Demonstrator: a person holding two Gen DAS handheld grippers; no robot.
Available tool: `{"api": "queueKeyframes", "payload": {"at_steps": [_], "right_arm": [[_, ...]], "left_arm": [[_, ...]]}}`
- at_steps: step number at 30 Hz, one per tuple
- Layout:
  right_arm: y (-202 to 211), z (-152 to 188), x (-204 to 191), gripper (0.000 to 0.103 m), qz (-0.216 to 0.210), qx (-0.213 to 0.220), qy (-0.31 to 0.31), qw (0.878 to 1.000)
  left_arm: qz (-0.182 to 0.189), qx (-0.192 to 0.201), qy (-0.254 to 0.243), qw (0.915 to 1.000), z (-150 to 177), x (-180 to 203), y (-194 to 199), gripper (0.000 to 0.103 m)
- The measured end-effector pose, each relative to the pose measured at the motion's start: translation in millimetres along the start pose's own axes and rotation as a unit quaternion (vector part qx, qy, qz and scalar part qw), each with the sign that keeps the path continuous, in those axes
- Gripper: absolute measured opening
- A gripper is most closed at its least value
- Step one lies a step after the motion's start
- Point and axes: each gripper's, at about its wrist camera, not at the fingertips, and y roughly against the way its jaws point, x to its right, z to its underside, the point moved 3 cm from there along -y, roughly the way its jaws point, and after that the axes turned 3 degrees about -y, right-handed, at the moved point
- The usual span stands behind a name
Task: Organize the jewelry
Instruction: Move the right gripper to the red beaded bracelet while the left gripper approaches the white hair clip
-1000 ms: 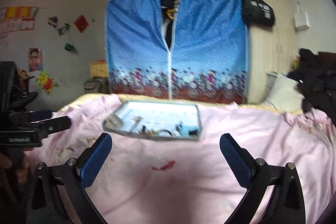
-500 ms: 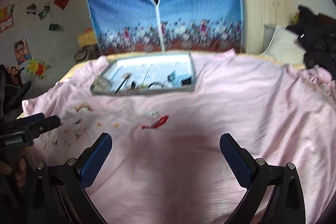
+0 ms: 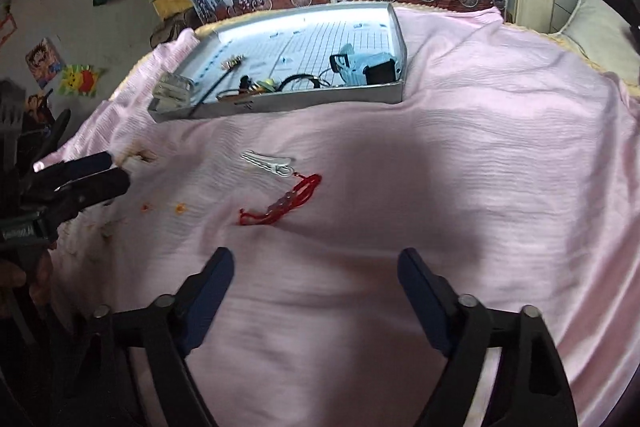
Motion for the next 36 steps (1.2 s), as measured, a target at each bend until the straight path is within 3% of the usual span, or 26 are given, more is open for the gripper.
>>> {"api": "queueKeyframes", "payload": {"at_steps": [4, 5, 12, 24, 25, 29, 36], "right_arm": [[-14, -5, 1, 0.065, -0.004, -0.011, 0.012, 1.000], [-17, -6, 0, 0.058, -0.007, -0.011, 0.016, 1.000], [-30, -17, -4, 0.039, -0.041, -0.013, 0.010, 0.999], [-47, -22, 0, 0.039, -0.066, -0.024, -0.023, 0.997], [-49, -23, -1, 0.037, -0.064, -0.023, -0.023, 0.997], [-55, -25, 1, 0.012, -0.048, -0.023, -0.016, 0.998], [-51, -28, 12, 0.007, -0.027, -0.009, -0.017, 0.999]], "left_arm": [[0.040, -0.010, -0.002, 0.9992, -11, 1, -19, 0.065], [0.047, -0.011, -0.004, 0.9988, -15, 2, -21, 0.059], [0.094, -0.008, -0.031, 0.9950, -35, 8, -46, 0.040], [0.139, -0.043, -0.063, 0.9874, -51, 10, -99, 0.039], [0.140, -0.049, -0.063, 0.9869, -51, 11, -102, 0.039], [0.153, -0.073, -0.069, 0.9831, -45, 12, -107, 0.039], [0.155, -0.093, -0.114, 0.9769, -34, 27, -106, 0.039]]}}
